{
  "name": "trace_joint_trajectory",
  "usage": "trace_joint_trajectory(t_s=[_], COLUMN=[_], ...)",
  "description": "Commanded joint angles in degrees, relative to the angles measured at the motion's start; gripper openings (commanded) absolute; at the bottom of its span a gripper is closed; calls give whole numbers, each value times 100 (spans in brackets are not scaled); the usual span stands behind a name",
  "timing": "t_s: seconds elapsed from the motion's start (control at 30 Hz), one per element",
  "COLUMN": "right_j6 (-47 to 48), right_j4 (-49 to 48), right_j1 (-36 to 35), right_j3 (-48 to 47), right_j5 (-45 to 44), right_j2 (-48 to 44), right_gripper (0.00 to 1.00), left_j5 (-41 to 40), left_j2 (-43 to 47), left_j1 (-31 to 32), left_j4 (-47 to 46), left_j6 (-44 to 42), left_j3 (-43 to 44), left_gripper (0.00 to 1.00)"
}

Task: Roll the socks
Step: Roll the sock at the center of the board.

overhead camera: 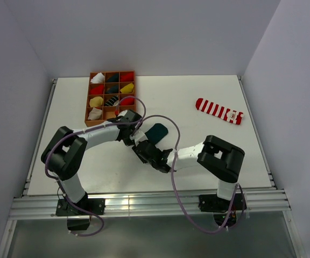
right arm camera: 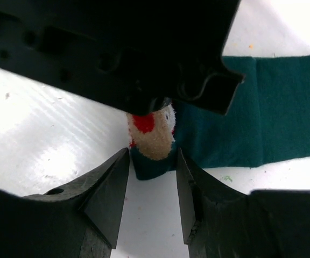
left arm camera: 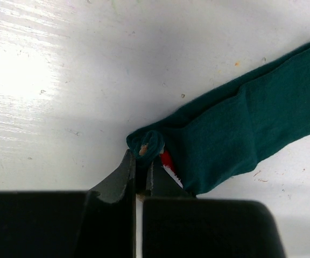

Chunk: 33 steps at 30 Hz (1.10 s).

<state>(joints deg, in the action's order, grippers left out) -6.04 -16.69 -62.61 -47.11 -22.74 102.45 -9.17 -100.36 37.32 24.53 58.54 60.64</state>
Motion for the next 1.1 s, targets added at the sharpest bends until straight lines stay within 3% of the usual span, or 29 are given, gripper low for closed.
trace_joint_trajectory(t_s=[0.0,0.07,0.13,0.2,0.27,0.37,0.4,0.5,0.7,0.9,1.07], right_j6=[51,-28,-63,-99,-160,-300,-344,-555,-986,-1496,-2013], right_j4=[95,209,280,350,359,473,491,614,570,351,61], right_j1=[-76,-76,-76,-67,-59,20,125,415,925,1540,1918], right_j3=[-307,-369,-386,-369,-290,-220,-202,-167,-88,-140,-219], right_j5=[-116,-239,-283,-310,-240,269,601,1470,2782,4232,5068], right_j2=[327,477,582,609,522,320,267,65,-41,230,556], right_gripper=[47,43,29,7,0,0,0,0,0,0,0], left_j5=[3,20,12,12,20,-85,-120,-313,-533,-814,-788], left_j2=[-204,-186,-177,-142,-116,7,120,454,1202,1914,2433], left_j1=[100,91,100,100,91,100,91,65,-76,-190,-243], left_j4=[403,377,359,315,263,201,175,17,-554,-1282,-1925], left_j6=[-229,-238,-247,-247,-221,-159,-98,42,271,447,491], left_j3=[-35,-52,-52,-52,-87,-149,-175,-325,-703,-1229,-1923], left_gripper=[0,0,0,1,1,11,21,37,62,71,72])
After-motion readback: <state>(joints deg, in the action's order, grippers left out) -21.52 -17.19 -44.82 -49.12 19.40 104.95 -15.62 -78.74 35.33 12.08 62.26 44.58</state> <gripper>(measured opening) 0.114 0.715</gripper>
